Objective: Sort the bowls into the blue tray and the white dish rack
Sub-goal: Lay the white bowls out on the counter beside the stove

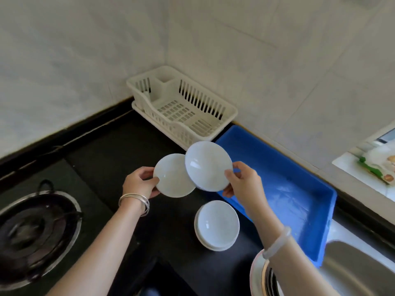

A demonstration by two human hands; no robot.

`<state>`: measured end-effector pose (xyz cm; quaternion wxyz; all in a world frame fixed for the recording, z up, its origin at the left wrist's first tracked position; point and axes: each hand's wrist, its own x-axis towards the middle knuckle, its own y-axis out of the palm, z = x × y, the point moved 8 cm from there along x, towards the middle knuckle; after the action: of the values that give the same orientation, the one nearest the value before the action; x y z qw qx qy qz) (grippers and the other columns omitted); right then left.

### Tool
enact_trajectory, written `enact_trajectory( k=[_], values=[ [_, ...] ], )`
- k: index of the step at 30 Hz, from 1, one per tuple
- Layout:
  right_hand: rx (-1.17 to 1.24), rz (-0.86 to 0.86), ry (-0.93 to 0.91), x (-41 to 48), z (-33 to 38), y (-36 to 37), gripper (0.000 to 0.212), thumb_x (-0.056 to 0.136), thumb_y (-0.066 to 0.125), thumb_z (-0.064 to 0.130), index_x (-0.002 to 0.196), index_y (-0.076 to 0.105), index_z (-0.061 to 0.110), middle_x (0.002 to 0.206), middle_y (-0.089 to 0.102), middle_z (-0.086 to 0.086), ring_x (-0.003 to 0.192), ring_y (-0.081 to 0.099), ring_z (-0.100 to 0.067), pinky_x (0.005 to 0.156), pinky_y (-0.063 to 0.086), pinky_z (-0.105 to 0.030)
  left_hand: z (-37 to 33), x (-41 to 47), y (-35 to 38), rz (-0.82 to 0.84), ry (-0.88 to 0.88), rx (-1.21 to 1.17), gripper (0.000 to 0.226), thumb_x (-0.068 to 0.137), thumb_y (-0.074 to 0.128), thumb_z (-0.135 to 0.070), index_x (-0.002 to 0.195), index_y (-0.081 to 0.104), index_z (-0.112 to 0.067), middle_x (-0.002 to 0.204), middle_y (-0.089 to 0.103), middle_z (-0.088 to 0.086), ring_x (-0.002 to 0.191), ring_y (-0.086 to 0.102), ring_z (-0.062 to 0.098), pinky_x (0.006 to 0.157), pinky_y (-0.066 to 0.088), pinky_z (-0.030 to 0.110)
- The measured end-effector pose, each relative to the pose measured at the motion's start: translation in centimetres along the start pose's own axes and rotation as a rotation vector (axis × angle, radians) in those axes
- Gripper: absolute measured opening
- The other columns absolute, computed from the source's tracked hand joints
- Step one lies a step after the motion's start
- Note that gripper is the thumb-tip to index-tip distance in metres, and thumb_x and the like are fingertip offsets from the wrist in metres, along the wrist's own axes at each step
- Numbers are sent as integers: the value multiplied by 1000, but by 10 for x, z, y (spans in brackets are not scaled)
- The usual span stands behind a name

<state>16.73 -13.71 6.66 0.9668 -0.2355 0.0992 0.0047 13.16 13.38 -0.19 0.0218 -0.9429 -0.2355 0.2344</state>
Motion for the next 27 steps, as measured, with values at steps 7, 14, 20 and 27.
enact_trajectory(
  k=[7, 14, 20, 27],
  values=[
    [-9, 198, 85, 86, 22, 108, 11, 95, 47, 14, 101, 50, 22, 75, 66, -10, 47, 65, -11, 42, 50, -17, 14, 79, -81, -218, -83, -137, 23, 79, 61, 4, 85, 62, -18, 93, 62, 1, 88, 61, 22, 55, 53, 26],
    [23, 310, 176, 154, 34, 215, 18, 94, 47, 8, 109, 45, 17, 100, 53, -3, 74, 62, -15, 42, 52, -20, 23, 147, -140, -403, -166, -263, 23, 79, 58, 7, 91, 60, -12, 101, 59, 6, 92, 59, 26, 65, 53, 32],
    [121, 273, 337, 195, 29, 282, 26, 92, 48, 3, 114, 43, 15, 119, 48, -10, 77, 55, -16, 38, 51, -21, 28, 191, -163, -475, -230, -369, 27, 80, 57, 9, 99, 59, -10, 111, 59, 13, 104, 60, 33, 73, 53, 37],
    [110, 251, 370, 226, 26, 325, 28, 92, 45, 2, 117, 44, 15, 128, 47, -13, 81, 60, -23, 38, 50, -20, 34, 223, -168, -527, -272, -408, 31, 79, 58, 9, 106, 59, -7, 118, 60, 18, 106, 60, 35, 74, 55, 38]
  ],
)
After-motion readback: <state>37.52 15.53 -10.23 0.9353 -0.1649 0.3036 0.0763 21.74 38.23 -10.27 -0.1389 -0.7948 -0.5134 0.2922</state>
